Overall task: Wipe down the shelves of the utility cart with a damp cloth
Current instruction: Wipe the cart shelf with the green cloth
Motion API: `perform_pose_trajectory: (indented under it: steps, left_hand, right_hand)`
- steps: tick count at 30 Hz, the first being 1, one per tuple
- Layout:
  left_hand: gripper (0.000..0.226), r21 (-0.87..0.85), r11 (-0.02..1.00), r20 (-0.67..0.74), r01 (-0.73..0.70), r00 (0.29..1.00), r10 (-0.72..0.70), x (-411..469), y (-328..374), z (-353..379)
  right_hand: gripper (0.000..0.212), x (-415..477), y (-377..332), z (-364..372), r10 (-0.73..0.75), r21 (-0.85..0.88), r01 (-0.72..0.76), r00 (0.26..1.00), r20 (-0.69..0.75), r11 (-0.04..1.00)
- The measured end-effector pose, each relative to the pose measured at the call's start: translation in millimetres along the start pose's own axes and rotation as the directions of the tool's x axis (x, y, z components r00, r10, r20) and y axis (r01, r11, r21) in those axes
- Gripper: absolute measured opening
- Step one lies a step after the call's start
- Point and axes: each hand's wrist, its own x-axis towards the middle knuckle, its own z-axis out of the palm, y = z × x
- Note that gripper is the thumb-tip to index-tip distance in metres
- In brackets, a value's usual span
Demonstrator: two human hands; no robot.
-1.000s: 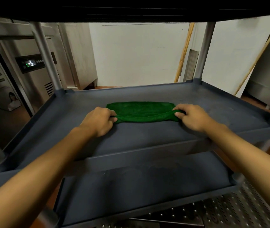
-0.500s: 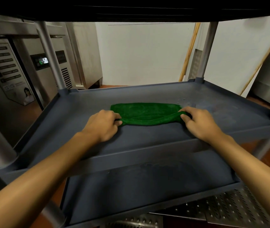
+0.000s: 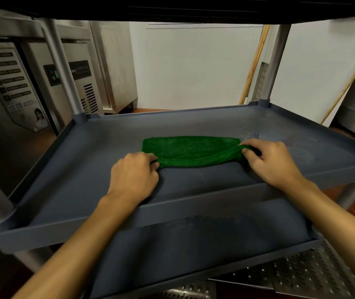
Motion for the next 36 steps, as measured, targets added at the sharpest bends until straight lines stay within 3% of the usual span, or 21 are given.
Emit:
perform_pose_trajectory:
  steps: [9, 15, 19, 23, 28, 36]
  left_hand:
    - [0.022, -0.041, 0.999, -0.062, -0.002, 0.998, -0.001, 19.8, -10.7, 5.7]
    - [0.024, -0.021, 1.0, 0.016, 0.003, 1.0, -0.002, 30.8, -14.9, 3.6]
    - [0.026, -0.028, 0.997, 0.049, 0.069, 0.996, -0.068, 21.0, -9.7, 4.8]
    - [0.023, -0.041, 0.993, -0.051, 0.114, 0.992, -0.116, 2.8, 3.3, 8.6]
    - [0.013, 0.001, 1.0, -0.231, 0.024, 0.973, -0.023, -16.2, 12.0, 4.4]
    - [0.026, -0.047, 0.998, -0.29, -0.047, 0.957, 0.031, -17.4, 5.2, 7.4]
  right_hand:
    - [0.024, 10.8, 5.2, 14.0, 0.028, 0.007, -0.028, 0.999, -0.032, 1.0]
    - [0.025, 16.2, -4.8, 18.8, 0.034, -0.009, -0.033, 0.998, 0.049, 0.999]
    - [0.024, -0.6, -13.2, 26.7, 0.021, 0.012, -0.02, 0.999, -0.037, 1.0]
    - [0.025, 1.0, -8.1, 22.9, 0.091, 0.035, -0.09, 0.995, -0.029, 0.995]
    - [0.021, -5.1, -5.6, 21.9, 0.053, 0.069, -0.048, 0.996, -0.072, 0.996]
    - [0.021, -0.6, -4.8, 26.3, 0.045, 0.055, -0.04, 0.994, -0.101, 0.998]
